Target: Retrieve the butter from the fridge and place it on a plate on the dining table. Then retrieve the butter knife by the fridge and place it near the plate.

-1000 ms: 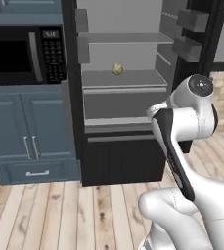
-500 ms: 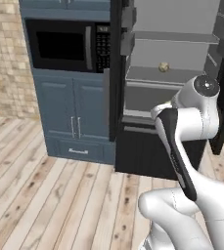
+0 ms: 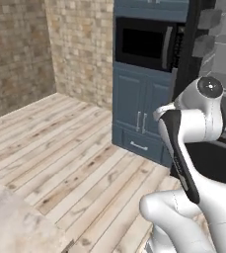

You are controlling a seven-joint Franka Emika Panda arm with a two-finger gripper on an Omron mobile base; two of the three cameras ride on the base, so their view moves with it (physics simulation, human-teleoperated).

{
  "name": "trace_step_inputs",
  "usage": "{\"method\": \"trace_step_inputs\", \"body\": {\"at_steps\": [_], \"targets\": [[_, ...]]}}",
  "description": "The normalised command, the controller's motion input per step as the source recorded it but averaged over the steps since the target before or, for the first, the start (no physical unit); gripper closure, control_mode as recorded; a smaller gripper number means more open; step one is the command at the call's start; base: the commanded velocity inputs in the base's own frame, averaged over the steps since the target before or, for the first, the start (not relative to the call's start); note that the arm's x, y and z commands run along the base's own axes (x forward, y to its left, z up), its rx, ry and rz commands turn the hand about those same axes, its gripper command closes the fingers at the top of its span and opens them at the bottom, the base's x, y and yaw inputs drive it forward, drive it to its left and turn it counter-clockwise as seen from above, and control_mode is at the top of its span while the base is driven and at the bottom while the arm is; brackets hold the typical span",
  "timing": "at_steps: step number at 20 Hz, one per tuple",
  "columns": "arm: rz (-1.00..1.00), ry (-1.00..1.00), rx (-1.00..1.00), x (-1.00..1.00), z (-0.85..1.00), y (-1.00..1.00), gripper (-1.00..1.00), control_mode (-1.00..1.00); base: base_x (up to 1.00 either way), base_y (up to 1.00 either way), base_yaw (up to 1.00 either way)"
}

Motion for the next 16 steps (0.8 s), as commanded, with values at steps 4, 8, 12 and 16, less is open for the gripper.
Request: {"method": "trace_step_inputs", "body": {"at_steps": [4, 8, 12, 16], "targets": [[0.0, 0.0, 0.0, 0.0, 0.0, 0.0, 1.0, 1.0, 0.0, -0.29, 0.72], [0.0, 0.0, 0.0, 0.0, 0.0, 0.0, 1.0, 1.0, 0.0, -0.31, 0.75], [0.0, 0.0, 0.0, 0.0, 0.0, 0.0, 1.0, 1.0, 0.0, -0.31, 0.75], [0.0, 0.0, 0.0, 0.0, 0.0, 0.0, 1.0, 1.0, 0.02, -0.34, 0.74]]}}
